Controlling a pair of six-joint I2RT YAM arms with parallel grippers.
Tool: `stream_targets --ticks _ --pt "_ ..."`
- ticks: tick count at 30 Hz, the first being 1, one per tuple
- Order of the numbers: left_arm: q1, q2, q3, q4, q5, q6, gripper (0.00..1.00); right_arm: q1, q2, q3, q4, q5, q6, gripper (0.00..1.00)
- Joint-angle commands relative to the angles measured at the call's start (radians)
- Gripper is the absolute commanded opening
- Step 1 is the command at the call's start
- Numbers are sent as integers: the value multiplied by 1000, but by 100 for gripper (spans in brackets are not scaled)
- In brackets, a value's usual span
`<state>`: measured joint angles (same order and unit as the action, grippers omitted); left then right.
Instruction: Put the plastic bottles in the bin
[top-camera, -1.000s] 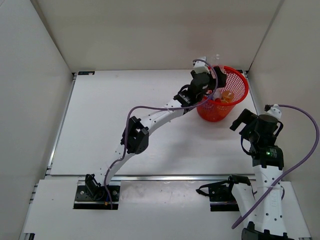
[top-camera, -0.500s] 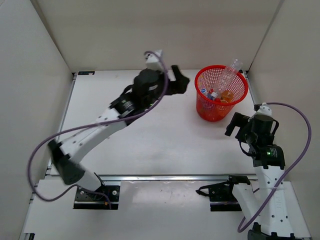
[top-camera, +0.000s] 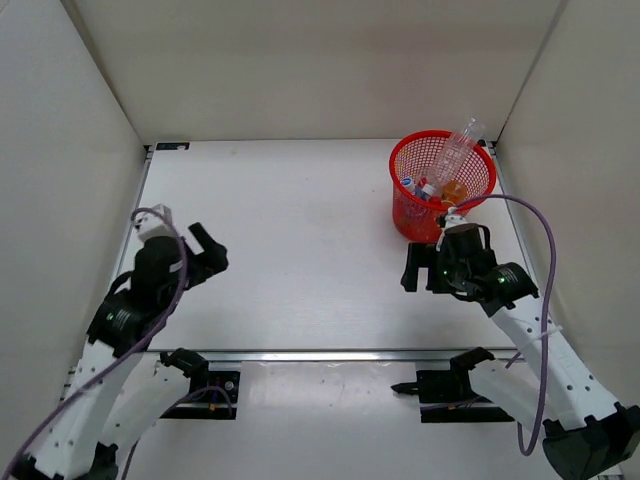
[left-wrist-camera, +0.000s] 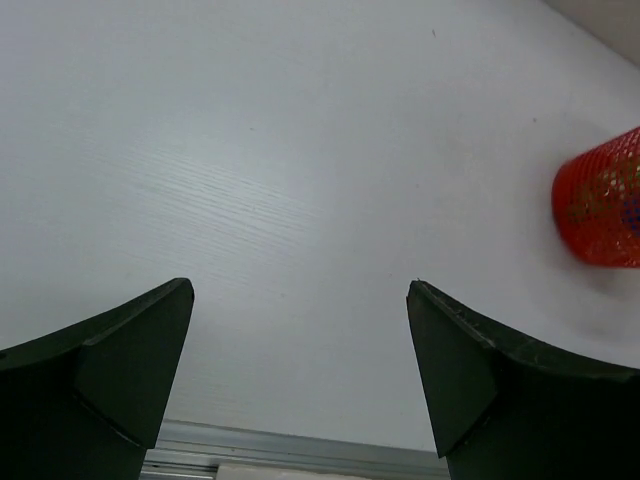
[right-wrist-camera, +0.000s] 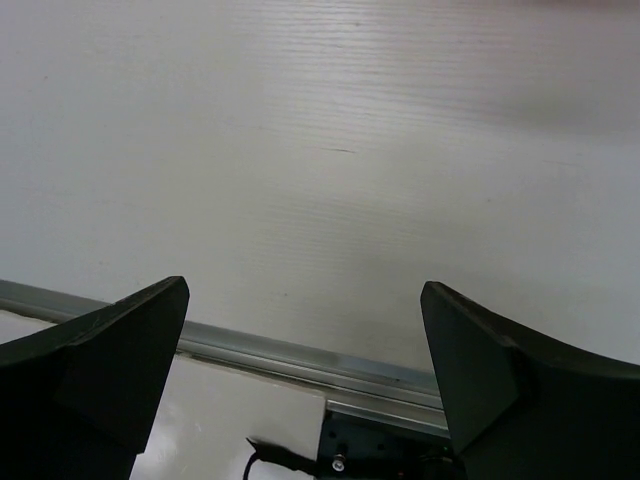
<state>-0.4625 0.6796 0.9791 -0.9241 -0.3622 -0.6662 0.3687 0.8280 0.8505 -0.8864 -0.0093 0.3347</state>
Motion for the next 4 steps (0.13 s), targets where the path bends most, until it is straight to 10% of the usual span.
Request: stream_targets --ticks 1,4 --pt "65 -46 26 -104 -17 54 99 51 31 -4 111 -24 62 99" --pt "49 -49 23 -133 -33 65 99 105 72 28 170 1 76 99"
